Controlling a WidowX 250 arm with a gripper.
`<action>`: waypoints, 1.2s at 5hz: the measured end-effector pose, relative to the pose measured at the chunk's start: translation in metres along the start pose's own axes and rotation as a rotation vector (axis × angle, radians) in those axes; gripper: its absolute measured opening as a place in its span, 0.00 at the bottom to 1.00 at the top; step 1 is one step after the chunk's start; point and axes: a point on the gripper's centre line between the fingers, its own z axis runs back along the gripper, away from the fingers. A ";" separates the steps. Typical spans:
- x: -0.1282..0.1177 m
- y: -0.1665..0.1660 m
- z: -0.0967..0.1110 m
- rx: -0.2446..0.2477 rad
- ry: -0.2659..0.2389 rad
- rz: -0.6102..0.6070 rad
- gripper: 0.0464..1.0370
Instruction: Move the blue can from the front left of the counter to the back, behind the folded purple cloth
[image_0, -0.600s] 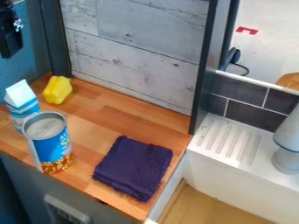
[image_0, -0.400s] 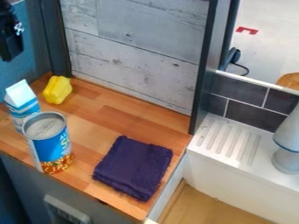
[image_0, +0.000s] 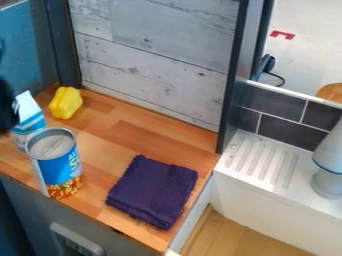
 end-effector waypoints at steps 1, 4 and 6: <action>-0.013 -0.002 -0.025 0.025 -0.014 -0.030 0.96; -0.026 -0.006 -0.078 0.008 -0.025 -0.059 0.96; -0.017 -0.012 -0.099 0.014 -0.092 -0.120 0.96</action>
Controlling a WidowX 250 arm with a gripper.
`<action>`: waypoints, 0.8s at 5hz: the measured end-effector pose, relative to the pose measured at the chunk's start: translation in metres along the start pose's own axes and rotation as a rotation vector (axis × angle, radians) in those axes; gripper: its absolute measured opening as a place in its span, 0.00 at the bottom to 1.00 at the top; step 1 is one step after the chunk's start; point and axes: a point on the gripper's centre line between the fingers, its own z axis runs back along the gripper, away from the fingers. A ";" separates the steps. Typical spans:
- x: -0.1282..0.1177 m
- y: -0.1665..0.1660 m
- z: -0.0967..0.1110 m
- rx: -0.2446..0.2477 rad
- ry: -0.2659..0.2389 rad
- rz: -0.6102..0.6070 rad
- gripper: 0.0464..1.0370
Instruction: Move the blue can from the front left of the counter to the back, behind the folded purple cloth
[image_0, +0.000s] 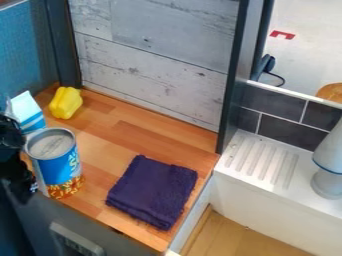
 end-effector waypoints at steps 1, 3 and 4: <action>0.011 -0.009 -0.013 -0.006 0.003 -0.019 0.96; 0.058 -0.017 -0.015 0.004 0.005 -0.007 0.96; 0.075 -0.017 -0.013 0.006 0.031 0.003 0.96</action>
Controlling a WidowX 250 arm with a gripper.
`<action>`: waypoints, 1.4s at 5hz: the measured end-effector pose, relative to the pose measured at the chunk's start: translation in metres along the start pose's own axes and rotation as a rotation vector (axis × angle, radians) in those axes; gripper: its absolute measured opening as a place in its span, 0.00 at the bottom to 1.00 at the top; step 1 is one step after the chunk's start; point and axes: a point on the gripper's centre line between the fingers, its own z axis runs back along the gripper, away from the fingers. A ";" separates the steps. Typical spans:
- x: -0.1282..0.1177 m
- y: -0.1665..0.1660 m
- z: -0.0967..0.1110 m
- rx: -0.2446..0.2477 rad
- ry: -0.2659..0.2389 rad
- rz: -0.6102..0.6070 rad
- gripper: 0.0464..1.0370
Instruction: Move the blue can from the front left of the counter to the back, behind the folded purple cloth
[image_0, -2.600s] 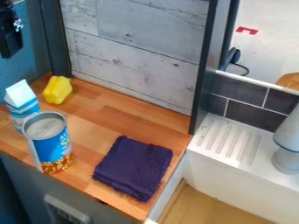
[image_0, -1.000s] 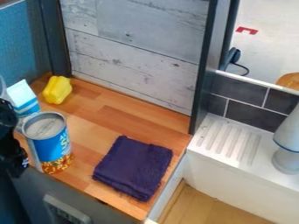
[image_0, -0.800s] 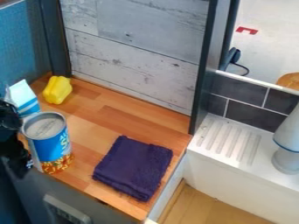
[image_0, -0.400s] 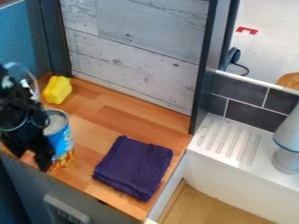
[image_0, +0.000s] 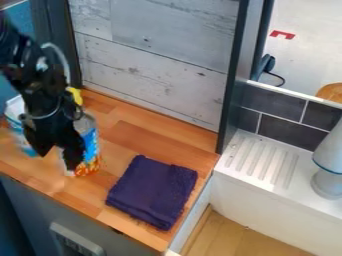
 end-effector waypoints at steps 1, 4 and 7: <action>0.026 -0.014 0.000 0.032 0.040 -0.019 0.96; 0.081 -0.024 -0.015 0.065 0.075 -0.024 0.96; 0.073 -0.013 0.034 0.073 0.002 0.009 0.96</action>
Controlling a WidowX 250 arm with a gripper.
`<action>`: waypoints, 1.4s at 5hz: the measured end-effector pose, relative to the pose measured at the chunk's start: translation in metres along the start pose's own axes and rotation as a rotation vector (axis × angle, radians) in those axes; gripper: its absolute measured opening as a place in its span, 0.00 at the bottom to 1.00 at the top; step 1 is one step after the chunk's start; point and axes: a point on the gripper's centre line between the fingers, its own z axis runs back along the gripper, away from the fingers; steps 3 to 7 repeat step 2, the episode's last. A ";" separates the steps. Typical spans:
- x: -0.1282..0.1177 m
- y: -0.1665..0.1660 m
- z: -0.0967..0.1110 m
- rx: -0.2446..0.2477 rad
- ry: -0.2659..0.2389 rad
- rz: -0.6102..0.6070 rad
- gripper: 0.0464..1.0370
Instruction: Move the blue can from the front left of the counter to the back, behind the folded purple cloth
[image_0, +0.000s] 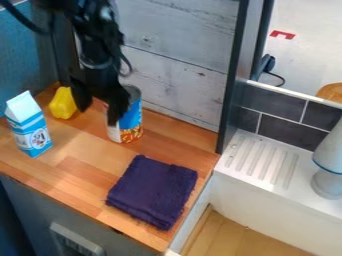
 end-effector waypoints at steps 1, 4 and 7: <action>-0.025 0.032 0.036 -0.021 -0.026 0.085 0.96; -0.061 0.054 0.072 -0.059 0.044 0.116 0.96; -0.061 0.054 0.072 -0.059 0.044 0.116 0.96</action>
